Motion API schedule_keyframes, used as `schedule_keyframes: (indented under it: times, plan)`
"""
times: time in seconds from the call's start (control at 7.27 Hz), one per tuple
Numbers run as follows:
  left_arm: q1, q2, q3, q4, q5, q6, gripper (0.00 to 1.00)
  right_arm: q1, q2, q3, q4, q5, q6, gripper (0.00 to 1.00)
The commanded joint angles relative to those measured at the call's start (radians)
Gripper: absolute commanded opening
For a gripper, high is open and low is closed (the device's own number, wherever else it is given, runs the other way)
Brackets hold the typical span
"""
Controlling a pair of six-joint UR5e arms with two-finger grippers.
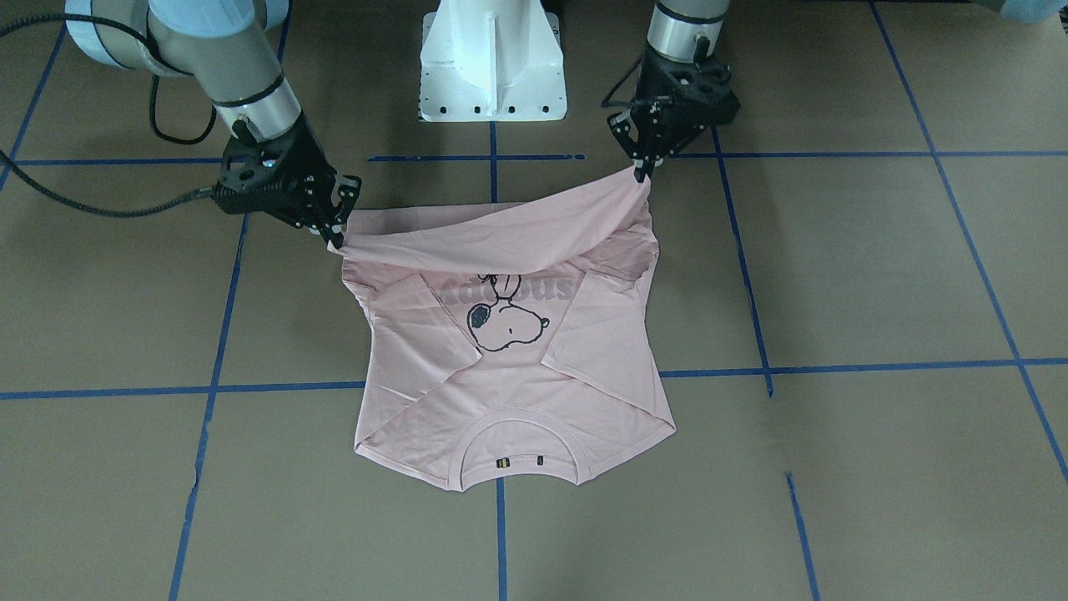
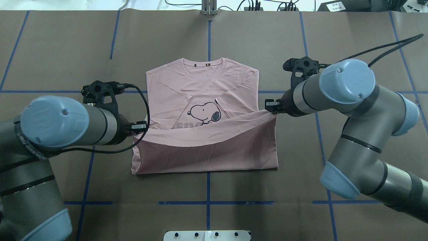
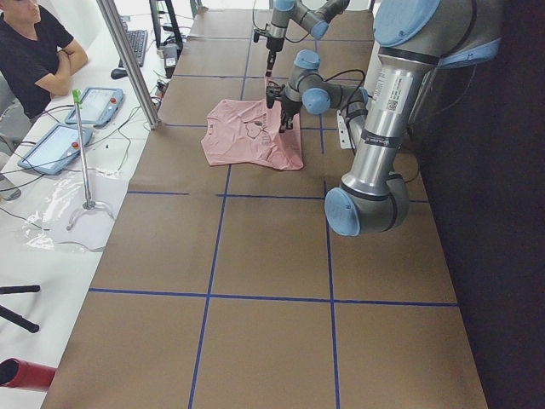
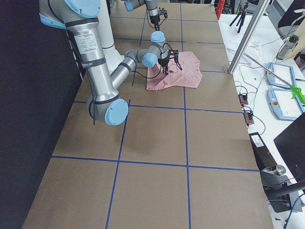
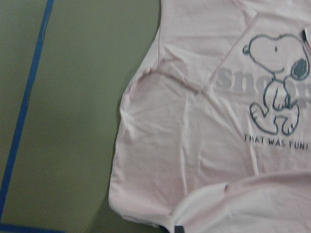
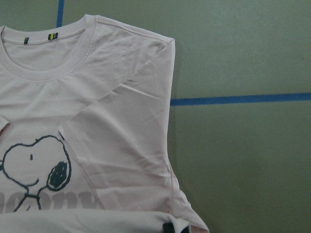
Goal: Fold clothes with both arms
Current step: 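Lift the hem with both grippers and fold it up toward the collar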
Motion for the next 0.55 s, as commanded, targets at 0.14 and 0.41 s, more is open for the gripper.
schedule_keyframes:
  times: [0.14, 0.41]
  plan:
    - [-0.177, -0.071, 0.284, -0.221, -0.016, 0.097, 0.0, 0.078, 0.131, -0.288, 0.167, 0.004, -0.006, 0.0]
    - [-0.182, -0.094, 0.509, -0.441, -0.013, 0.096, 0.0, 0.112, 0.191, -0.464, 0.272, 0.004, -0.008, 0.0]
